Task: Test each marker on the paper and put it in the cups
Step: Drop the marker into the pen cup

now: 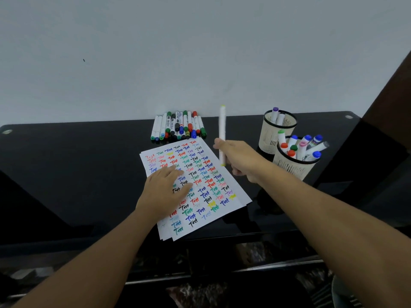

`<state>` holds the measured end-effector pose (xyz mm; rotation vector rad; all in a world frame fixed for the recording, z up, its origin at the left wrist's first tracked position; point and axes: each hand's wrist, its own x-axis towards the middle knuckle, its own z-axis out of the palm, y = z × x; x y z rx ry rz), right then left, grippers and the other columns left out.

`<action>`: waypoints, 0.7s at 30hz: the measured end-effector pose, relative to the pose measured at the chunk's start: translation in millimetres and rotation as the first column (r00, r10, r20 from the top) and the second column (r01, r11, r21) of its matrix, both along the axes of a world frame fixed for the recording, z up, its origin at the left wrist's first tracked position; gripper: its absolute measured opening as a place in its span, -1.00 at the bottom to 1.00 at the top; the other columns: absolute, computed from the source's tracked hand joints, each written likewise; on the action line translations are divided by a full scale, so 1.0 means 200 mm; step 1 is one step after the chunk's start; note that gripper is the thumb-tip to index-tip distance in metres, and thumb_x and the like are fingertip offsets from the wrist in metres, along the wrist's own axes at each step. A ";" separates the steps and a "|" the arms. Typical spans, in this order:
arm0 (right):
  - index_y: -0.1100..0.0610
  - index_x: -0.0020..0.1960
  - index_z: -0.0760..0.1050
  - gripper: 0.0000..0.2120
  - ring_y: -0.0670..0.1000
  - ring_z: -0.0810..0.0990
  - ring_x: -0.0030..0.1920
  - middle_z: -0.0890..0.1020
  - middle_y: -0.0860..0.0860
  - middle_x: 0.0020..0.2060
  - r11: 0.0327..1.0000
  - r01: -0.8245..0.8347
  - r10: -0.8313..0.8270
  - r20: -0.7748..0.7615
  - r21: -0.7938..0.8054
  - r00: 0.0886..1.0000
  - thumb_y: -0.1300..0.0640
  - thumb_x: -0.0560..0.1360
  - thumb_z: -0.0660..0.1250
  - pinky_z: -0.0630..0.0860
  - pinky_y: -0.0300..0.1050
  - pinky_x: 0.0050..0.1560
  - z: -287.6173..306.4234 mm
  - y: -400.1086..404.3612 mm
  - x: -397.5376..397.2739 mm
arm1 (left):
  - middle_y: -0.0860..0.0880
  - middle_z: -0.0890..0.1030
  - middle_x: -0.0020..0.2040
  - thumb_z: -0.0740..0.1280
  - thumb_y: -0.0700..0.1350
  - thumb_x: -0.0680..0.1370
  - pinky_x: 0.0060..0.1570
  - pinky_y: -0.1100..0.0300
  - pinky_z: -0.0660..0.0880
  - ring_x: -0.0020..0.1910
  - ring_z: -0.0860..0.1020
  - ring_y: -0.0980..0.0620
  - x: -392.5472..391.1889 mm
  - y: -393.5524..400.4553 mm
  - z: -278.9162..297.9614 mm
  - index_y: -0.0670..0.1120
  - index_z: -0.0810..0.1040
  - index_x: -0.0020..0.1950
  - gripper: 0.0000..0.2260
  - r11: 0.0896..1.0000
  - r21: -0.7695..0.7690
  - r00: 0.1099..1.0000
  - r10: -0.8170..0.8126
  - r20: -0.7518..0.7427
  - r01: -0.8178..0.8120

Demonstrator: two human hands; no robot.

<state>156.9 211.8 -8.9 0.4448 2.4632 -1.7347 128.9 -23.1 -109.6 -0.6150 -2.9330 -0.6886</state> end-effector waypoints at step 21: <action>0.14 0.19 0.46 -0.77 0.08 0.64 -0.07 0.62 0.04 -0.06 0.779 0.479 -0.251 -0.500 0.404 0.829 0.00 0.65 0.29 0.61 0.13 0.05 0.46 0.60 -0.04 | 0.07 0.31 0.58 0.18 0.36 0.59 0.57 -0.06 0.11 0.57 0.21 0.03 0.00 0.00 0.01 0.12 0.40 0.52 -0.43 1.000 -0.029 1.000 0.004 0.021 -0.004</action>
